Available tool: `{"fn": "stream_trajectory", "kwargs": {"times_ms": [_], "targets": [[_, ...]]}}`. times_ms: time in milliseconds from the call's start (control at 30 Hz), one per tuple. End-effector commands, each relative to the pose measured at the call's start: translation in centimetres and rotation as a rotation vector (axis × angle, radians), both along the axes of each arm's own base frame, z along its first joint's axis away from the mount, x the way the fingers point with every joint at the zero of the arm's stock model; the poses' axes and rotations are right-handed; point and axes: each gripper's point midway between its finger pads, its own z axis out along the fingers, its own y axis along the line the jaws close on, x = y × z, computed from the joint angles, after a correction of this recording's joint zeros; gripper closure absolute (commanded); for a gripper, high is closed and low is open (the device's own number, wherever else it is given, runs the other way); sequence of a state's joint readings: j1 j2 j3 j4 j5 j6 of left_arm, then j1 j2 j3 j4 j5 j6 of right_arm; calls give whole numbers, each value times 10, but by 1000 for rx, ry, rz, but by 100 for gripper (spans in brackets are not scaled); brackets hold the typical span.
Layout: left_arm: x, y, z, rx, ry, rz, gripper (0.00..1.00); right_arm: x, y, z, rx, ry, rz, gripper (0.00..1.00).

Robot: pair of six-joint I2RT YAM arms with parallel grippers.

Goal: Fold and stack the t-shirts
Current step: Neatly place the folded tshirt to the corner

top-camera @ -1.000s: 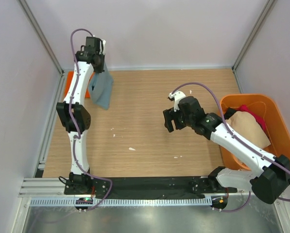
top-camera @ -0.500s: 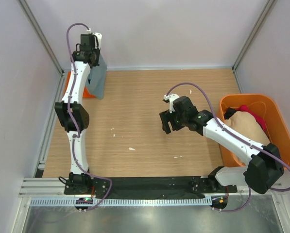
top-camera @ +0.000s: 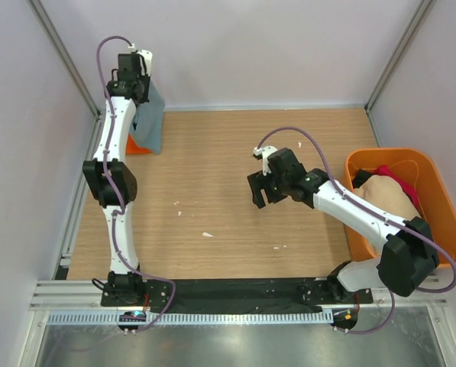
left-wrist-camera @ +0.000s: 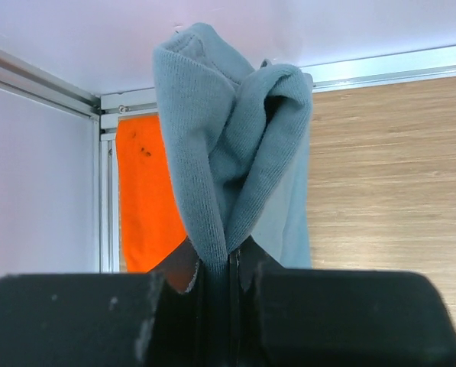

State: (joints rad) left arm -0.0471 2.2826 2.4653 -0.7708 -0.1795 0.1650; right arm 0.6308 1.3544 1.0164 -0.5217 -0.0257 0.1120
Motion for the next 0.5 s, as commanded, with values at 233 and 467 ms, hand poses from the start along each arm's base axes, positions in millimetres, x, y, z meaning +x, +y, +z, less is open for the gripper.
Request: {"fn": "stream_trajectory", "kwargs": {"times_ms": [233,467], "targets": [[33,18,9,-9,-113,-11,100,24,16,16,43,-22,-20,20],[47,39,-7,1,-125,9,100,32,21,5,34,22,-34,20]]}}
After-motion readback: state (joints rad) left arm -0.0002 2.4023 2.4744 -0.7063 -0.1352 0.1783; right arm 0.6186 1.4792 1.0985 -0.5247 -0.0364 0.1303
